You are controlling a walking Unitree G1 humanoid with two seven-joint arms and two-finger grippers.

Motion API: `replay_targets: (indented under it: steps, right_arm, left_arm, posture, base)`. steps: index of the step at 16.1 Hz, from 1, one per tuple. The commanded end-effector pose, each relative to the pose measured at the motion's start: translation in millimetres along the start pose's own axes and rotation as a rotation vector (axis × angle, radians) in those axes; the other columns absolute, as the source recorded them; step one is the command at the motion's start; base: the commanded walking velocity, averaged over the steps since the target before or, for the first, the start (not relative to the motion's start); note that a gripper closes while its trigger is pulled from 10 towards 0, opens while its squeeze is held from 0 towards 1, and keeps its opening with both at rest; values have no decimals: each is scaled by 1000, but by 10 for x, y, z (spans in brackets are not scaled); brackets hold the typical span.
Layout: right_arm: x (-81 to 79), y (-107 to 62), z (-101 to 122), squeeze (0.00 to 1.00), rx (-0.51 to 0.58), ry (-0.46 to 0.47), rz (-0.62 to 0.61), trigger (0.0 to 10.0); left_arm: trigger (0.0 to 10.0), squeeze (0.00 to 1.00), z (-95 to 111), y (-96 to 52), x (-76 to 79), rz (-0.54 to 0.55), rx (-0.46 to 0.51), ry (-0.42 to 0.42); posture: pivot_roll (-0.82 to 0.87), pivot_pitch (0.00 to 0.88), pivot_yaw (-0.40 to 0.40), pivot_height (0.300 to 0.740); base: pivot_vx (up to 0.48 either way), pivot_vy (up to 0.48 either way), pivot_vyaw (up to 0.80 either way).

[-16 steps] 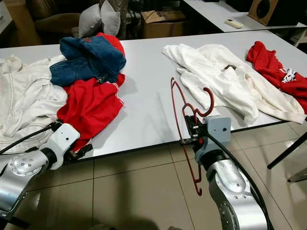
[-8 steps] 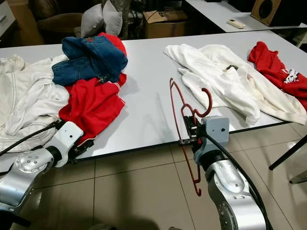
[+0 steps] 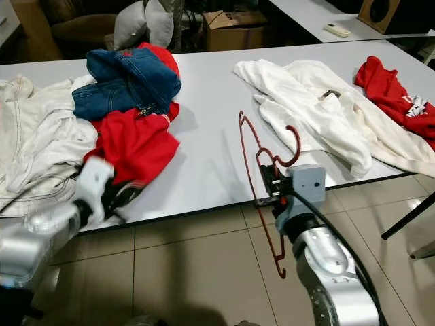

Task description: Hang hanger

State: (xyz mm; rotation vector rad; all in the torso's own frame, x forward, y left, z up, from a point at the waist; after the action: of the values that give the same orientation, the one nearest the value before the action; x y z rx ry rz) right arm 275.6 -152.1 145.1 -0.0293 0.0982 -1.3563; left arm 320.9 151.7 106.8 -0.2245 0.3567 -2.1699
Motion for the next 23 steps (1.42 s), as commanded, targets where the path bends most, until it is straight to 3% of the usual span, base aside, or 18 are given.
replay_targets:
  steps: [1, 3, 5, 6, 8, 9, 15, 18, 20, 23]
  right_arm:
    - [60, -20, 58, 0, 25, 4, -6, 10000]
    - [97, -41, 113, 0, 46, 14, 11, 10000]
    - [44, -74, 207, 0, 89, 56, 75, 10000]
    - [12, -93, 244, 0, 106, 74, 102, 10000]
    - [-118, -238, 387, 0, 174, 162, 225, 10000]
    - [-153, -294, 413, 0, 183, 183, 264, 10000]
    - [-412, -549, 401, 0, 121, 270, 526, 10000]
    - [-358, -442, 227, 0, 42, 241, 475, 10000]
    - [-392, -405, 197, 0, 13, 233, 497, 10000]
    - [-430, -351, 151, 0, -27, 187, 542, 10000]
  left_arm:
    - [0, 0, 216, -37, 82, -84, 65, -39]
    - [0, 0, 586, -106, 265, -262, 190, -158]
    - [0, 0, 1034, -171, 305, -341, 361, -217]
    - [0, 0, 1191, -183, 276, -341, 420, -245]
    - [0, 0, 1725, -224, -17, -268, 626, -361]
    - [0, 0, 1785, -208, -75, -232, 622, -337]
    - [0, 0, 1723, -47, -54, -133, 493, -152]
    - [0, 0, 1767, -107, 168, -261, 473, -50]
    - [0, 0, 1681, -129, 349, -359, 401, 39]
    - [0, 0, 1590, -147, 574, -488, 327, 98]
  posture:
    - [14, 37, 15, 740]
    - [13, 34, 17, 740]
    - [16, 33, 17, 740]
    - [19, 31, 18, 740]
    - [11, 27, 28, 740]
    - [9, 25, 31, 740]
    - [6, 8, 38, 740]
    - [14, 0, 30, 740]
    - [17, 0, 24, 740]
    - [18, 0, 15, 740]
  base:
    - [0, 0, 0]
    - [0, 0, 0]
    - [0, 0, 0]
    - [0, 0, 0]
    - [0, 0, 0]
    - [0, 0, 0]
    - [0, 0, 0]
    - [0, 0, 0]
    - [0, 0, 0]
    - [0, 0, 0]
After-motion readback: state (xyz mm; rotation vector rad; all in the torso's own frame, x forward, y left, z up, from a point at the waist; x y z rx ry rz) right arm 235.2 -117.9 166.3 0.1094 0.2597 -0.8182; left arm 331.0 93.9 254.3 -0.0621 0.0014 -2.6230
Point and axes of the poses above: a point about 5 cm out from each wrist's last joint towards the gripper, its own y axis pointing out of the wrist towards the gripper, its own z axis along the axis of the wrist's last joint, x = y × z, the point moved 5 cm from there along y, pointing out of the wrist towards the gripper
